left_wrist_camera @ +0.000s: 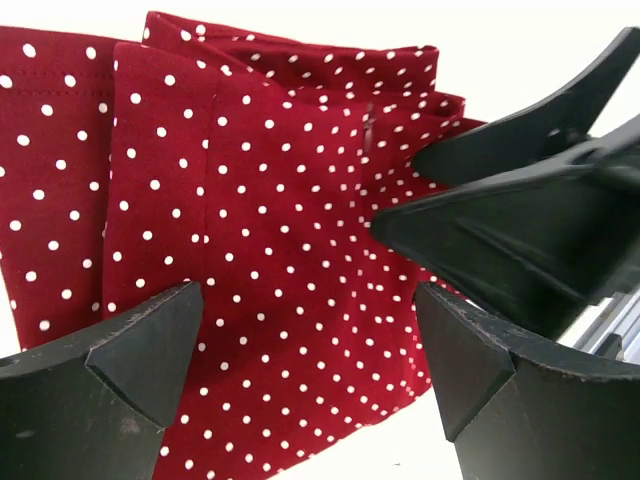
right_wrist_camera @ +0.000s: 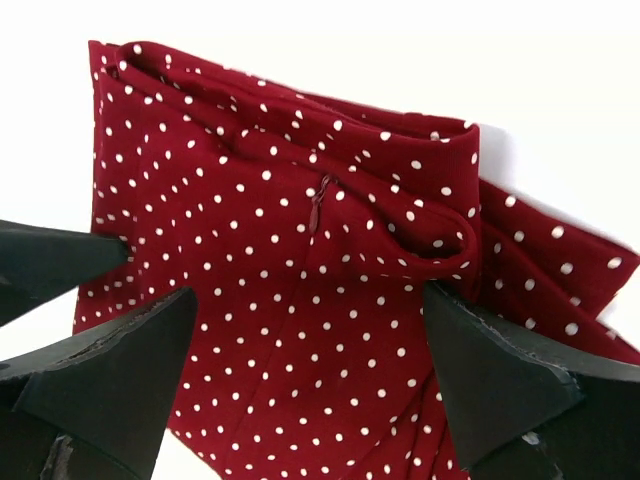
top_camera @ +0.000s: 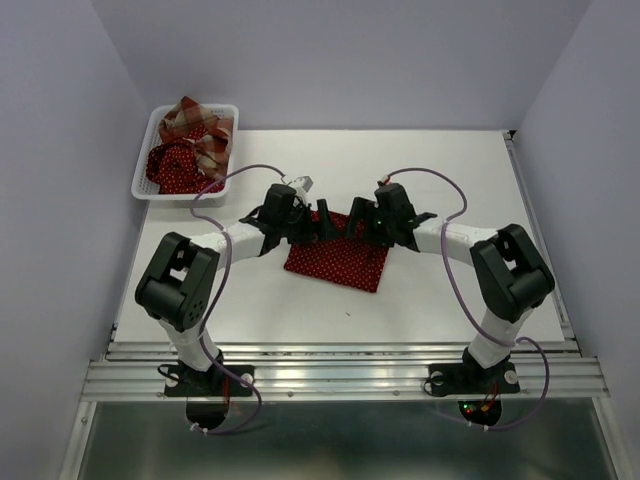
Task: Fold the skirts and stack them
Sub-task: Fold the skirt, then neatly place the folded skirt to the corner
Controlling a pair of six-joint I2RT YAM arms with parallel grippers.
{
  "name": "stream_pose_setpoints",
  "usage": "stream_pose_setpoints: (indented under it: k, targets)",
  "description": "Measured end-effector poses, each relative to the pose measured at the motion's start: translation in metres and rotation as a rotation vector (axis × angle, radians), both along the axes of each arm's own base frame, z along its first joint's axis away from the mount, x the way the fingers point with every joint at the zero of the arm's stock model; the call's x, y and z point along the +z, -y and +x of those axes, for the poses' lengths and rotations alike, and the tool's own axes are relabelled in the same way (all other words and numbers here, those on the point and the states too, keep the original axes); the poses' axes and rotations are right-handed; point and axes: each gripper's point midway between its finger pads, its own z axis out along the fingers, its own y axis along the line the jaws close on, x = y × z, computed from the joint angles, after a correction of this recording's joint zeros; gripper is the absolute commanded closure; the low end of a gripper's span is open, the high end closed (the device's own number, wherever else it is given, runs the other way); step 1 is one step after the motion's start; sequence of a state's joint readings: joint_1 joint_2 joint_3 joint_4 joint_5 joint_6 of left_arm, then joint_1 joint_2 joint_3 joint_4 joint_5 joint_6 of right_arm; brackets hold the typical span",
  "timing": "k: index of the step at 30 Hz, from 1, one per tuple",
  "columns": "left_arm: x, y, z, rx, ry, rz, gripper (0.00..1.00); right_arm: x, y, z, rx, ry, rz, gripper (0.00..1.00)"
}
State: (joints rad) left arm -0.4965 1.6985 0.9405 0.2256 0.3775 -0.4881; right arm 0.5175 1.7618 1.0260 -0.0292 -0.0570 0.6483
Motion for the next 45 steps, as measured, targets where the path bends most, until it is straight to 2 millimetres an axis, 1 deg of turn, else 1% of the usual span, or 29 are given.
stream_pose_setpoints:
  k: [7, 12, 14, 16, 17, 19, 20, 21, 22, 24, 25, 26, 27, 28, 29, 30, 31, 33, 35, 37, 39, 42, 45]
  targets:
    - [-0.020, 0.000, 0.001, 0.006, -0.032, 0.019, 0.01, -0.005, 0.008, 0.011, 0.016, 0.016, 0.006, 0.00]
    - [-0.023, -0.001, 0.002, 0.011, -0.039, 0.028, 0.01, -0.003, 0.013, 0.016, 0.048, 0.022, 0.027, 0.00]
    - [-0.022, -0.001, 0.003, 0.012, -0.039, 0.029, 0.01, 0.000, 0.012, 0.012, 0.076, 0.017, 0.030, 0.00]
    - [-0.019, -0.001, 0.004, 0.017, -0.036, 0.032, 0.01, 0.009, 0.012, 0.007, 0.104, 0.020, 0.034, 0.00]
    - [-0.015, -0.003, 0.004, 0.023, -0.030, 0.036, 0.01, 0.017, 0.013, 0.004, 0.116, 0.027, 0.034, 0.00]
    - [-0.003, -0.006, 0.004, 0.038, -0.012, 0.038, 0.01, 0.038, 0.015, -0.001, 0.124, 0.057, 0.040, 0.00]
    - [0.009, -0.009, 0.004, 0.052, 0.010, 0.037, 0.01, 0.052, 0.017, -0.003, 0.123, 0.082, 0.044, 0.00]
    - [0.025, -0.012, 0.006, 0.068, 0.044, 0.029, 0.01, 0.067, 0.019, -0.005, 0.119, 0.110, 0.048, 0.00]
    - [0.036, -0.014, 0.007, 0.079, 0.068, 0.022, 0.01, 0.078, 0.021, -0.007, 0.113, 0.131, 0.052, 0.00]
    - [0.075, -0.021, 0.008, 0.121, 0.158, -0.005, 0.01, 0.099, 0.028, -0.010, 0.090, 0.179, 0.052, 0.00]
    - [0.092, -0.026, 0.007, 0.142, 0.194, -0.016, 0.01, 0.105, 0.032, -0.013, 0.071, 0.189, 0.049, 0.00]
    - [0.102, -0.030, 0.006, 0.160, 0.219, -0.022, 0.01, 0.105, 0.037, -0.015, 0.055, 0.186, 0.040, 0.00]
    - [0.109, -0.035, 0.005, 0.181, 0.237, -0.022, 0.01, 0.101, 0.041, -0.018, 0.039, 0.175, 0.030, 0.00]
    - [0.117, -0.042, 0.002, 0.209, 0.255, -0.019, 0.01, 0.093, 0.046, -0.023, 0.019, 0.153, 0.015, 0.00]
    - [0.118, -0.048, -0.001, 0.229, 0.259, -0.010, 0.01, 0.085, 0.050, -0.027, 0.008, 0.131, 0.002, 0.00]
    - [0.118, -0.052, -0.002, 0.244, 0.262, -0.003, 0.01, 0.072, 0.056, -0.034, -0.007, 0.091, -0.019, 0.00]
    - [0.111, -0.060, -0.006, 0.271, 0.252, 0.020, 0.01, 0.061, 0.060, -0.040, -0.018, 0.057, -0.038, 0.00]
    - [0.097, -0.072, -0.013, 0.303, 0.227, 0.060, 0.01, 0.045, 0.066, -0.049, -0.030, 0.006, -0.064, 0.00]
    - [0.081, -0.083, -0.021, 0.331, 0.192, 0.107, 0.01, 0.034, 0.068, -0.053, -0.035, -0.031, -0.081, 0.00]
    - [0.072, -0.090, -0.026, 0.348, 0.172, 0.136, 0.01, 0.026, 0.068, -0.053, -0.036, -0.049, -0.088, 0.00]
    - [0.068, -0.095, -0.028, 0.361, 0.162, 0.154, 0.01, 0.016, 0.067, -0.053, -0.033, -0.072, -0.096, 0.00]
    - [0.068, -0.096, -0.027, 0.368, 0.164, 0.157, 0.01, 0.003, 0.064, -0.054, -0.020, -0.103, -0.100, 0.00]
    - [0.068, -0.096, -0.027, 0.370, 0.164, 0.158, 0.01, -0.009, 0.059, -0.054, -0.006, -0.125, -0.101, 0.09]
